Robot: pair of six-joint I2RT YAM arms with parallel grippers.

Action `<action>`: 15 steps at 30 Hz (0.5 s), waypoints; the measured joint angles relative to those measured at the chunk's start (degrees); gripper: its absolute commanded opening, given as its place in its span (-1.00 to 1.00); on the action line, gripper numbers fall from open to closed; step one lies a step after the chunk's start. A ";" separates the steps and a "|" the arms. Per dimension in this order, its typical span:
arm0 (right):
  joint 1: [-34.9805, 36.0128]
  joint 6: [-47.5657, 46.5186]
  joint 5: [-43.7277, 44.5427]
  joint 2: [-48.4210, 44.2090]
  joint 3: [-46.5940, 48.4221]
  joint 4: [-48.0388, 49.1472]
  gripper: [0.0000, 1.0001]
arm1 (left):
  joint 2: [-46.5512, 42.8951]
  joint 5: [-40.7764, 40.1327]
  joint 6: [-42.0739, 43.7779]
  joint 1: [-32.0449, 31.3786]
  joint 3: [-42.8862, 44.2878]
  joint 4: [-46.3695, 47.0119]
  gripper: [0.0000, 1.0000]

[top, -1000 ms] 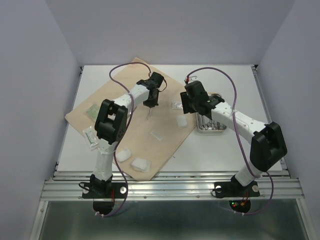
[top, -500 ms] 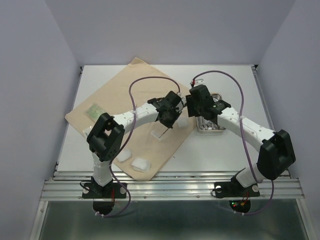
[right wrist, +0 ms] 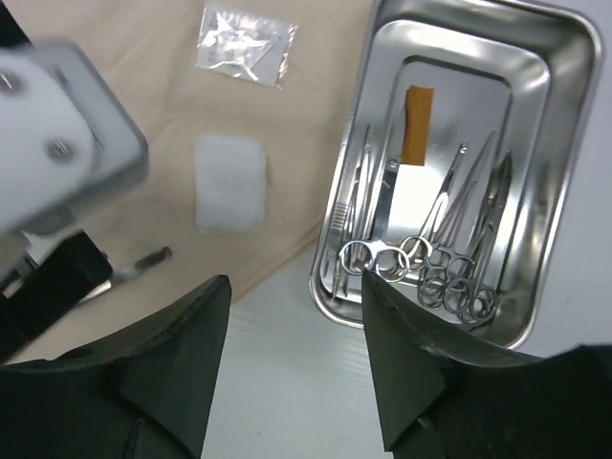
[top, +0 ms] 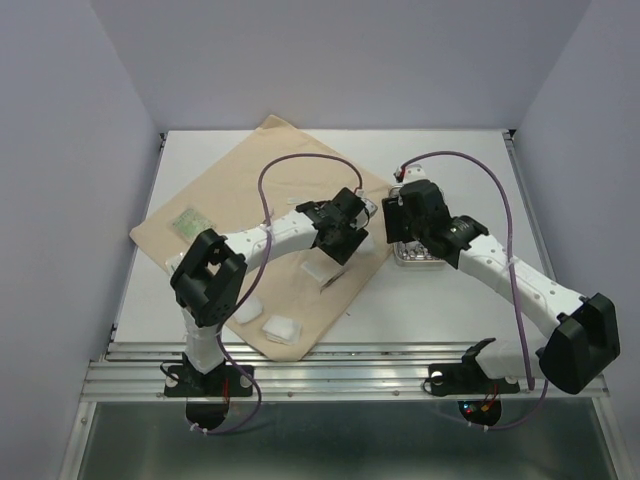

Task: Prepare the surgical pack
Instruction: Place the medical item in the surgical kit, then pick up the medical item from the surgical kit.

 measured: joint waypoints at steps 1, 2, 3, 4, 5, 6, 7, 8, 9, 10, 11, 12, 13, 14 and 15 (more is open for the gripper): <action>0.00 -0.72 -1.49 0.00 -0.37 0.02 0.28 | -0.46 0.07 -0.55 0.46 -0.22 -0.02 0.34; 0.02 -2.12 -3.67 0.09 -0.90 0.02 0.29 | -1.64 0.94 -1.31 1.44 -0.76 0.09 0.33; 0.02 -2.78 -4.85 0.11 -1.09 0.00 0.29 | -2.86 1.55 -1.88 2.58 -1.25 0.09 0.33; 0.02 -3.98 -6.67 0.11 -1.31 0.07 0.29 | -4.70 2.58 -2.67 4.37 -1.81 0.09 0.32; 0.04 -5.07 -8.26 0.11 -1.38 0.24 0.28 | -6.58 4.07 -3.52 6.62 -2.32 0.24 0.31; 0.04 -5.57 -9.11 0.11 -1.42 0.52 0.28 | -8.31 5.22 -4.04 8.72 -2.71 0.35 0.31; 0.04 -6.80 -10.93 0.11 -1.55 1.01 0.24 | -10.36 6.78 -5.05 11.63 -2.99 0.55 0.31; 0.04 -8.15 -12.79 0.13 -1.68 1.44 0.23 | -11.98 7.69 -5.81 13.51 -3.21 0.92 0.31; 0.04 -10.19 -16.04 0.20 -2.05 2.12 0.25 | -13.44 8.70 -6.75 15.76 -3.39 1.18 0.31; 0.15 -12.15 -18.75 0.17 -2.84 3.17 0.27 | -15.19 9.55 -7.72 18.36 -3.56 1.38 0.31; 0.83 -14.32 -20.57 0.17 -3.82 4.26 0.28 | -16.50 10.21 -8.63 20.33 -3.63 1.40 0.31; 1.77 -16.50 -22.69 0.17 -5.03 5.40 0.29 | -17.66 10.93 -9.57 22.16 -3.67 1.46 0.29; 2.80 -18.43 -24.72 0.28 -6.05 5.97 0.29 | -18.45 11.52 -10.49 23.34 -3.74 1.51 0.29; 3.76 -20.26 -26.10 0.59 -6.38 6.14 0.30 | -19.17 12.00 -11.30 24.59 -3.82 1.53 0.29; 4.81 -22.18 -27.76 1.33 -6.47 6.51 0.30 | -19.85 12.52 -12.24 25.86 -3.98 1.49 0.27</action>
